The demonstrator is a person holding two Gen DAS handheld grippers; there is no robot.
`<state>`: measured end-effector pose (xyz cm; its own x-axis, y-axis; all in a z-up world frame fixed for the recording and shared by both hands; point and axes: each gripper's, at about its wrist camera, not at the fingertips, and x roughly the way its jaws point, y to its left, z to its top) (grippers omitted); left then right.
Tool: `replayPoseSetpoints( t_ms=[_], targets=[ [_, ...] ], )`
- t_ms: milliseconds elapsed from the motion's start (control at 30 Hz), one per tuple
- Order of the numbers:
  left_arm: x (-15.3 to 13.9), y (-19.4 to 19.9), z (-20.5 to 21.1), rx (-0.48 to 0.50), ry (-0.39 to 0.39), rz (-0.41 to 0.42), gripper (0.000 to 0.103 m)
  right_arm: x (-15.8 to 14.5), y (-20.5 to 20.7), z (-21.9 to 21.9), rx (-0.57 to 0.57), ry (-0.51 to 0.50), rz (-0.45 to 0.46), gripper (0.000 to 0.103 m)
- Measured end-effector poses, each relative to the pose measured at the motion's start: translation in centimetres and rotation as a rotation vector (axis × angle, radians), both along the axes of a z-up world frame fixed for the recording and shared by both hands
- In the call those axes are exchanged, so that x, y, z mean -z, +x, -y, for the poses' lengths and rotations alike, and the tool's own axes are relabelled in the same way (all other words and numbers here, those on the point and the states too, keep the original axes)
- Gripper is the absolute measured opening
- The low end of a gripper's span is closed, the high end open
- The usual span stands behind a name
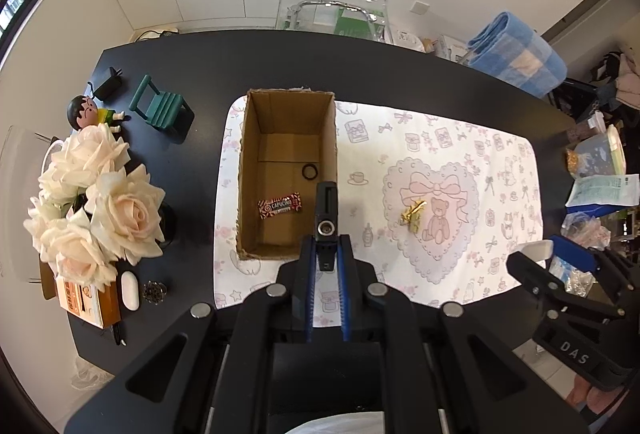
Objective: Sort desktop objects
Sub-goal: 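Lower the black case into the cardboard box and open left gripper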
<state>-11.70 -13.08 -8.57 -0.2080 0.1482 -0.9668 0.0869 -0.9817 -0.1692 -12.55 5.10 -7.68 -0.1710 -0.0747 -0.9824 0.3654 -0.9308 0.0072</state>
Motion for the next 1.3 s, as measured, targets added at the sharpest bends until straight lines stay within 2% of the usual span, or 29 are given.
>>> replayPoseSetpoints(
  t_ms=[500, 867, 933, 1000, 1033, 1067, 1300],
  targets=[
    [3.9, -2.6, 3.6, -0.023, 0.029, 0.063, 0.01, 2.1, -3.3, 5.1, -0.014, 0.026, 0.032, 0.066],
    [5.0, -3.0, 4.8, -0.035, 0.058, 0.077, 0.011, 2.8, -3.9, 7.1, -0.041, 0.04, 0.041, 0.066],
    [5.1, -3.1, 5.0, -0.038, 0.062, 0.078, 0.027, 2.9, -3.9, 7.4, -0.045, 0.042, 0.046, 0.066],
    [5.1, -3.0, 5.2, -0.045, 0.044, 0.066, 0.086, 2.9, -3.8, 7.6, -0.051, 0.044, 0.046, 0.066],
    [4.9, -3.0, 5.4, -0.053, 0.034, 0.051, 0.095, 2.9, -3.8, 7.8, -0.054, 0.044, 0.046, 0.066],
    [4.7, -2.9, 5.6, -0.058, 0.031, 0.039, 0.097, 2.9, -3.8, 7.9, -0.058, 0.045, 0.045, 0.066],
    [4.7, -1.8, 7.4, -0.092, 0.045, 0.05, 0.097, 2.8, -4.0, 9.7, -0.098, 0.037, 0.037, 0.066]
  ],
)
